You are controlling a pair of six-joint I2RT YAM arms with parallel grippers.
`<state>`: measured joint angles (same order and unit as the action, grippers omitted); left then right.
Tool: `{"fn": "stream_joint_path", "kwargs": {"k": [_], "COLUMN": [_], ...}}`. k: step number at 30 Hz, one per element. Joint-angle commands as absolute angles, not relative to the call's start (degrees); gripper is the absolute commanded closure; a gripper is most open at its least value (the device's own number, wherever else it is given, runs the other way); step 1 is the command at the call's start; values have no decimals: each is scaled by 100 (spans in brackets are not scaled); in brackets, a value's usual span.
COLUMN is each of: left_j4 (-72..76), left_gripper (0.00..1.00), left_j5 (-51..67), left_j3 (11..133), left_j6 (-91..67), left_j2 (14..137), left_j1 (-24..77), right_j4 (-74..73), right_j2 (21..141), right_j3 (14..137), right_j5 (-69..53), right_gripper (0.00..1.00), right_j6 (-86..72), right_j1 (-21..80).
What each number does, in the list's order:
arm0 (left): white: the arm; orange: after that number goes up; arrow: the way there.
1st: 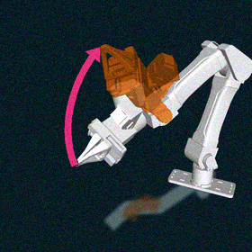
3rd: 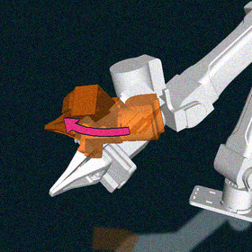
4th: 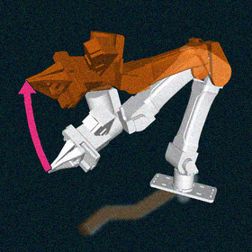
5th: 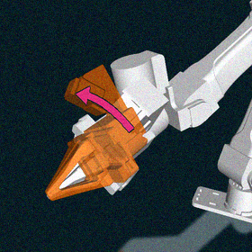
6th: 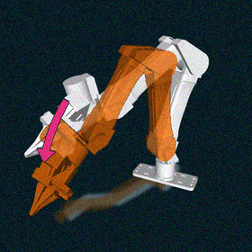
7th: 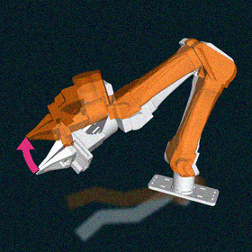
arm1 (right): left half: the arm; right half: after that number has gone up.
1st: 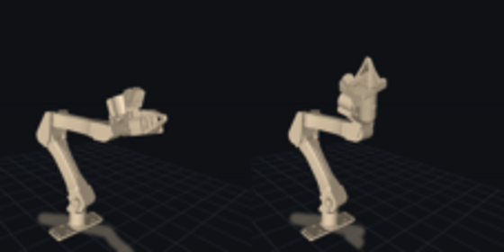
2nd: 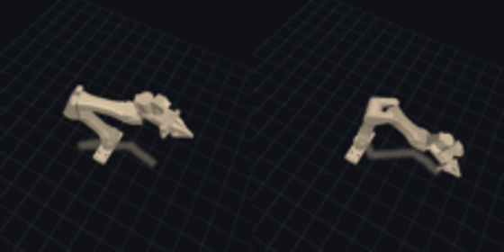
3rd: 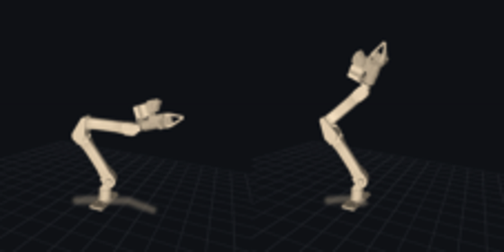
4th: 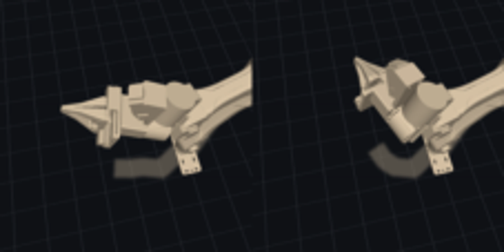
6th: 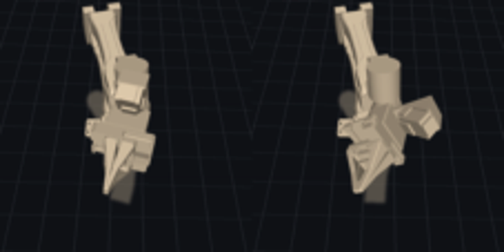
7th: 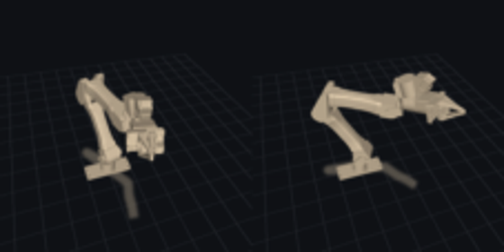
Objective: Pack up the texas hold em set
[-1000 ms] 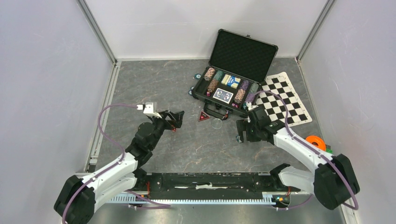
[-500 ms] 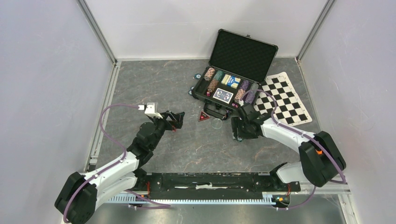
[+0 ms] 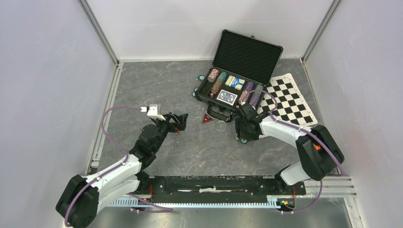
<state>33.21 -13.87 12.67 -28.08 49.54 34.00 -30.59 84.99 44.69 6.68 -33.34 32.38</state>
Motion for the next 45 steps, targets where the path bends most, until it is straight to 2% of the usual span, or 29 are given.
{"fn": "stream_joint_path", "kwargs": {"k": [1, 5, 7, 10, 12, 19, 21, 23, 25, 28, 32, 45], "left_j4": [3639, 3639, 3639, 3639, 3639, 3643, 3644, 3641, 3637, 3630, 3623, 3614], "left_gripper": [0, 0, 0, 0, 0, 0, 0, 0, 0, 0, 0, 0], "left_j5": [-1424, -1416, -1415, -1427, -1430, -1426, -1400, -1367, -1311, -1283, -1321, -1368], "left_j3": [1297, 1309, 1310, 1310, 1310, 1337, 1366, 1405, 1437, 1443, 1433, 1424], "left_j6": [-2940, -2950, -2942, -2943, -2931, -2917, -2900, -2904, -2909, -2918, -2895, -2863], "left_j2": [4982, 5018, 5018, 5017, 5027, 5143, 5222, 5310, 5352, 5347, 5330, 5310], "left_j1": [3419, 3421, 3421, 3420, 3419, 3420, 3419, 3421, 3420, 3423, 3419, 3424], "right_j4": [-3129, -3217, -3219, -3297, -3344, -3369, -3375, -3358, -3381, -3286, -3138, -2966], "right_j2": [8579, 8474, 8427, 8477, 8474, 8185, 8047, 8015, 8159, 8359, 8433, 8675], "right_j3": [4566, 4619, 4621, 4690, 4750, 4924, 4948, 4932, 4924, 4851, 4724, 4338], "right_j5": [882, 1028, 1070, 1090, 1124, 1059, 1094, 1033, 958, 801, 774, 778], "right_gripper": [38, 39, 47, 51, 57, 59, 55, 31, 19, 18, 25, 36], "right_j6": [-3491, -3514, -3499, -3402, -3360, -3210, -3164, -3109, -3061, -3048, -3104, -3217], "right_j1": [3257, 3278, 3278, 3278, 3279, 3278, 3278, 3278, 3279, 3279, 3278, 3278]}}
